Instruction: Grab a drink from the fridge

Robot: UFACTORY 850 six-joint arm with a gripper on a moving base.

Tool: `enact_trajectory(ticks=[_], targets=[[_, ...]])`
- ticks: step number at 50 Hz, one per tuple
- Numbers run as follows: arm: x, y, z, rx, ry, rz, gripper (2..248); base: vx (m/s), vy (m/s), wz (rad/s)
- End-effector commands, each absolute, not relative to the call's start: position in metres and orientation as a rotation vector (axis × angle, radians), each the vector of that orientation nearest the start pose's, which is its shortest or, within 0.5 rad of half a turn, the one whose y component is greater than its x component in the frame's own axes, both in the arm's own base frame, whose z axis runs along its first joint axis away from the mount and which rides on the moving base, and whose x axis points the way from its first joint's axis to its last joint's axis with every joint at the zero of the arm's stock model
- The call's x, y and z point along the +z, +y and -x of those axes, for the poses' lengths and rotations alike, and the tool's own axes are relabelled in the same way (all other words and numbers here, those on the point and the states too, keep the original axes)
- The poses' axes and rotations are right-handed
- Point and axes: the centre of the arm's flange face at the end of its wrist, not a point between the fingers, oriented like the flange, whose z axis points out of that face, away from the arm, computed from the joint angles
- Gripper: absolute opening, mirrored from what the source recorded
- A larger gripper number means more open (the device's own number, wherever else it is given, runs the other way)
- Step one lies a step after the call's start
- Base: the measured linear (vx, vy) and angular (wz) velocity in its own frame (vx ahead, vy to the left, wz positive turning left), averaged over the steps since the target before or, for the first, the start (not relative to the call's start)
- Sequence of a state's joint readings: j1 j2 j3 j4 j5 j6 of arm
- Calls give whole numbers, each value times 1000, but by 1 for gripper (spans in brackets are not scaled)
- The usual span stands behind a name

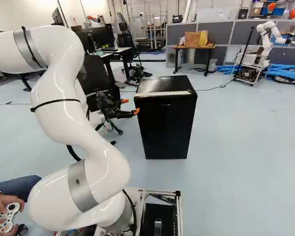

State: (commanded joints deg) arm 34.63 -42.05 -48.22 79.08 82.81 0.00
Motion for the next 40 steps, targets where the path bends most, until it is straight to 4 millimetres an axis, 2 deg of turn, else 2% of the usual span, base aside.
enact_trajectory(ticks=[40], targets=[[236,175,-458,-2333,1246,2454,247,0,0,0]])
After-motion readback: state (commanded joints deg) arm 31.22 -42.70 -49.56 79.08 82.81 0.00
